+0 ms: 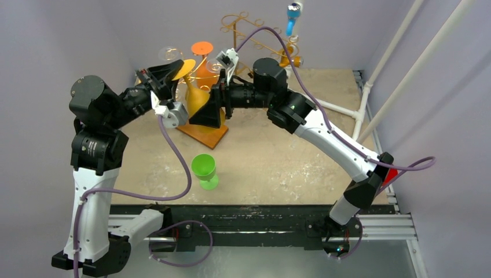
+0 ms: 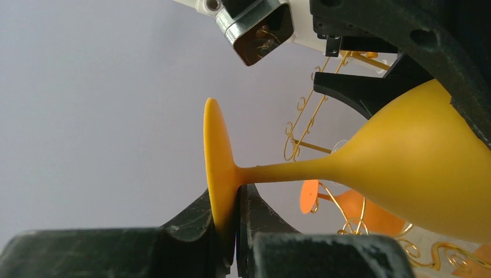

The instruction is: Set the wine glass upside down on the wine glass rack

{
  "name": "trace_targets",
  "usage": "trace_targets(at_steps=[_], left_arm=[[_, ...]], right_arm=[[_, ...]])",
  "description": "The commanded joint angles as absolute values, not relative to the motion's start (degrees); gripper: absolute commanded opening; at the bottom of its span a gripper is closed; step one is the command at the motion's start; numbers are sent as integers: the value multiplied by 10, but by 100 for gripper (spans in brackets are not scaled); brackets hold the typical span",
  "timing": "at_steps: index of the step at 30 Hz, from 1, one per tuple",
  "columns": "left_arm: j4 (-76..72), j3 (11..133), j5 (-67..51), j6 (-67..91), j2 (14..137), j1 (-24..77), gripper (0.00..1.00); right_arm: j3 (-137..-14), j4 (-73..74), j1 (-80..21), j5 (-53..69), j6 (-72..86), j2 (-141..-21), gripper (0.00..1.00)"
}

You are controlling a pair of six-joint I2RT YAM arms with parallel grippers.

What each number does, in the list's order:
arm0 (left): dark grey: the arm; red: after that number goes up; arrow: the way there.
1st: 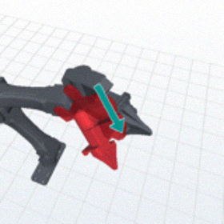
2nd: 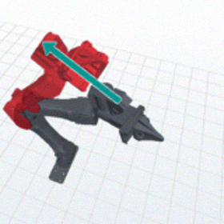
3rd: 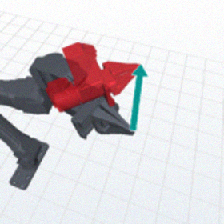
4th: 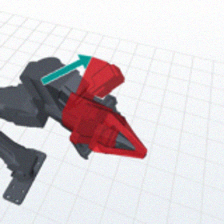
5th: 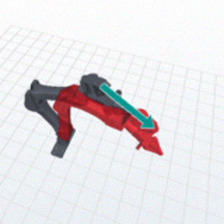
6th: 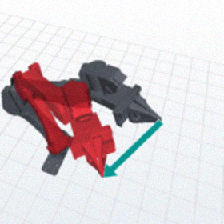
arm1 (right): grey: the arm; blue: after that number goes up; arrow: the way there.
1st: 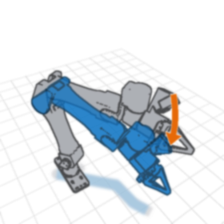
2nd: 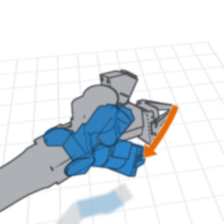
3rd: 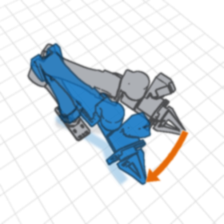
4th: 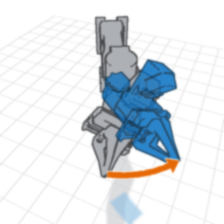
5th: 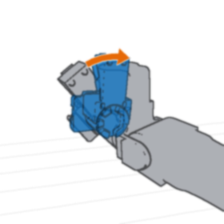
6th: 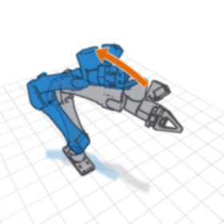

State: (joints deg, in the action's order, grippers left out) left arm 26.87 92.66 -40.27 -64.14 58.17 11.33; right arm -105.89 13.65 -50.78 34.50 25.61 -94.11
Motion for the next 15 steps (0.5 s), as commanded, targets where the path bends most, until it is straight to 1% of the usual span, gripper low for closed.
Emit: trace_targets(at_steps=[1, 2, 4, 5, 7, 8, 10, 15], left_arm=[[219, 929, -410, -656, 579, 113, 0], [219, 928, -409, -655, 579, 113, 8], [221, 926, -400, -644, 579, 114, 46], [222, 926, -394, -635, 580, 113, 54], [224, 929, -377, -608, 581, 113, 72], [225, 933, -368, -589, 583, 113, 79], [254, 949, -350, -565, 589, 113, 86], [390, 1035, -302, -511, 624, 114, 92]], right_arm=[[-1071, 126, -513, 371, 257, -925, 83], [-1070, 127, -513, 373, 254, -924, 76], [-1060, 127, -513, 361, 239, -916, 63], [-1052, 125, -512, 351, 228, -909, 58], [-1036, 122, -510, 321, 205, -892, 56], [-1029, 119, -506, 306, 196, -887, 56], [-1019, 118, -496, 288, 187, -879, 56], [-982, 124, -451, 261, 167, -870, 53]])
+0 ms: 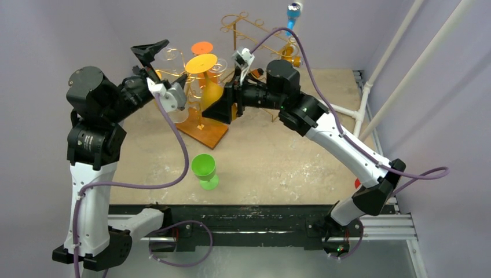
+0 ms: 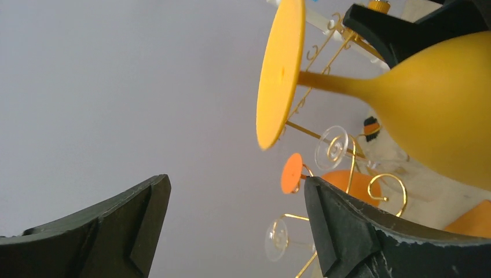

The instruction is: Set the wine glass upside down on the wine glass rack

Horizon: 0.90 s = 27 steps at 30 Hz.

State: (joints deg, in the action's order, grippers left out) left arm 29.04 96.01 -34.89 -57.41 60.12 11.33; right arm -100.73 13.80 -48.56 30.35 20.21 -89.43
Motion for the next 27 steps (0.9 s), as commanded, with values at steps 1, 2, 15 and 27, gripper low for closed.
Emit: trace_targets(at_steps=[1, 2, 15, 27], left_arm=[[420, 1055, -291, -497, 633, 113, 94], [440, 1071, -280, -471, 644, 113, 95], [606, 1200, -128, -248, 725, 113, 100], [656, 1248, -117, -238, 743, 113, 100]], right_arm=[[-964, 118, -439, 261, 165, -869, 52], [-950, 114, -429, 256, 159, -867, 52], [-885, 45, -417, 183, 109, -917, 48], [-880, 3, -417, 201, 139, -970, 45]])
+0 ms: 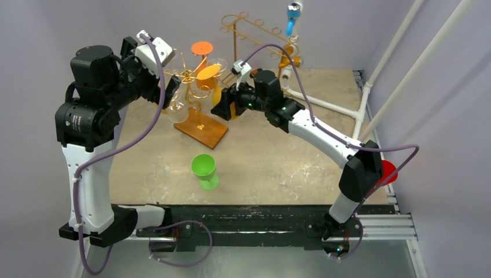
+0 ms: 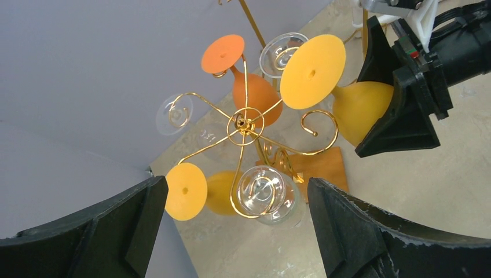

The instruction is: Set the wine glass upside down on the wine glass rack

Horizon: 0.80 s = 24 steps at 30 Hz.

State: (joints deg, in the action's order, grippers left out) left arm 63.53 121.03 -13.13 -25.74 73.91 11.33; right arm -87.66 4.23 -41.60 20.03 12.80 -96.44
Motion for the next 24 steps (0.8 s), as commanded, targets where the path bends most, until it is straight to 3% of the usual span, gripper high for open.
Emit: trace_targets(at_steps=[1, 24], left_arm=[[658, 1254, -115, -237, 746, 113, 100], [649, 1258, -134, -229, 751, 113, 100]], right_arm=[[-879, 3, -417, 195, 142, -973, 45], [-888, -2, -449, 168, 159, -1034, 40]])
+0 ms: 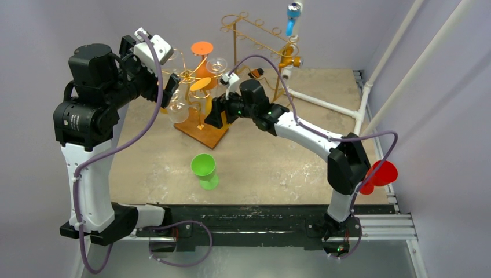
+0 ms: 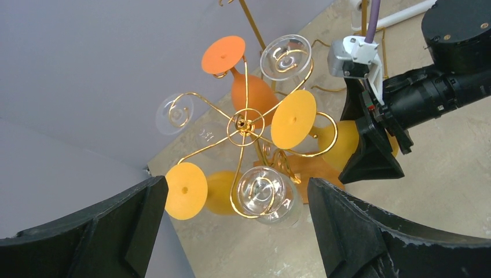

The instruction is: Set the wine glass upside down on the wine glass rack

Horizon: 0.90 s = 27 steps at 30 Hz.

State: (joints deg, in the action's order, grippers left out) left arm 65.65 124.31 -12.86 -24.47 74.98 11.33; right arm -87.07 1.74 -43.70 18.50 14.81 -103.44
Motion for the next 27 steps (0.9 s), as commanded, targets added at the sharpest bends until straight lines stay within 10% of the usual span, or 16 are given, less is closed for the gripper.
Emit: trace_targets(at_steps=[1, 27], left_arm=[[648, 1257, -134, -229, 751, 113, 100], [636, 1240, -112, -237, 748, 113, 100]], right_arm=[[-886, -4, -451, 167, 159, -1034, 39], [-831, -95, -475, 139, 150, -997, 36]])
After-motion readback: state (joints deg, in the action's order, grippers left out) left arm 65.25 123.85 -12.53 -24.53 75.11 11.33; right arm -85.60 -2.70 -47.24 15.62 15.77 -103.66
